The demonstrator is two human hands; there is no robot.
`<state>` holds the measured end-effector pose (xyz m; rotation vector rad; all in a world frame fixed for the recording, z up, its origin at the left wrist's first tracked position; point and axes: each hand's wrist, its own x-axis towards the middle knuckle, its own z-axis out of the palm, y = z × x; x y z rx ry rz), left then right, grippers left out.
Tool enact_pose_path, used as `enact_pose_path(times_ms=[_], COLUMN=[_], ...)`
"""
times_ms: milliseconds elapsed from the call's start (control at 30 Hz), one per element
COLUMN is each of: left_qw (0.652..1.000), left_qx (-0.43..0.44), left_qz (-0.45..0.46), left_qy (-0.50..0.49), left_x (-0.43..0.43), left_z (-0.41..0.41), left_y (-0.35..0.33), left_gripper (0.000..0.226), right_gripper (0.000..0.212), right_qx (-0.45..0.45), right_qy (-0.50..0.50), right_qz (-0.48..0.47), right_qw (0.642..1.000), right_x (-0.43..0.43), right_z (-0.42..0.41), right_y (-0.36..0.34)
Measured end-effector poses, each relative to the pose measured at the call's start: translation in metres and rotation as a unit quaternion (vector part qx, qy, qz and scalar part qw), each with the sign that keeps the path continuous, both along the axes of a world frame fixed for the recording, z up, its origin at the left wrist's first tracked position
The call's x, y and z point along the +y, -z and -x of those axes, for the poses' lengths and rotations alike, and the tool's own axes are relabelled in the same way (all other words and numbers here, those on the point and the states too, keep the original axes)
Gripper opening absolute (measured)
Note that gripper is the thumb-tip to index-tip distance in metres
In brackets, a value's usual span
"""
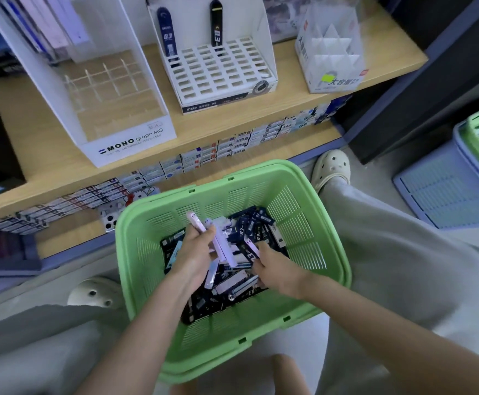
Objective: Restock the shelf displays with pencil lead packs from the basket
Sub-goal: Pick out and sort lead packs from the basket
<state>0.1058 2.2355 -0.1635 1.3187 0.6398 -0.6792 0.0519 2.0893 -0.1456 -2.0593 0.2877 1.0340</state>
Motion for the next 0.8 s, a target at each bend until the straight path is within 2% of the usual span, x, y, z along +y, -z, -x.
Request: enact_pose_path(times_ms=[67, 167, 267, 367, 600, 700, 800], left_qw=[1.000, 1.000, 1.000, 0.999, 0.996, 0.993, 0.987], left_qx=[0.013, 0.023, 0.011, -0.012, -0.072, -0.107, -0.159], left_qz=[-0.008, -0.006, -0.002, 0.006, 0.047, 0.059, 0.023], left_qy=[0.021, 0.020, 0.024, 0.033, 0.010, -0.002, 0.006], left_x=[0.001, 0.000, -0.004, -0.007, -0.002, 0.007, 0.017], left_z=[0.007, 0.015, 0.019, 0.020, 0.025, 0.023, 0.017], left_y=[-0.001, -0.007, -0.019, -0.032, -0.081, -0.105, -0.128], left_gripper=[0.004, 0.017, 0.022, 0.022, 0.034, 0.026, 0.014], right_gripper=[0.003, 0.009, 0.012, 0.004, 0.012, 0.012, 0.015], right_qx=[-0.035, -0.029, -0.057, -0.096, -0.168, -0.182, -0.171], right_qy=[0.082, 0.210, 0.201, 0.161, 0.133, 0.143, 0.187], right_qz=[0.002, -0.118, -0.157, -0.139, -0.143, -0.184, -0.234], right_qw=[0.996, 0.970, 0.965, 0.972, 0.966, 0.955, 0.939], right_x=[-0.001, 0.005, 0.015, 0.024, 0.032, 0.036, 0.036], right_z=[0.001, -0.002, -0.003, -0.004, -0.010, -0.012, -0.012], right_y=[-0.002, -0.013, -0.025, -0.032, -0.076, -0.094, -0.115])
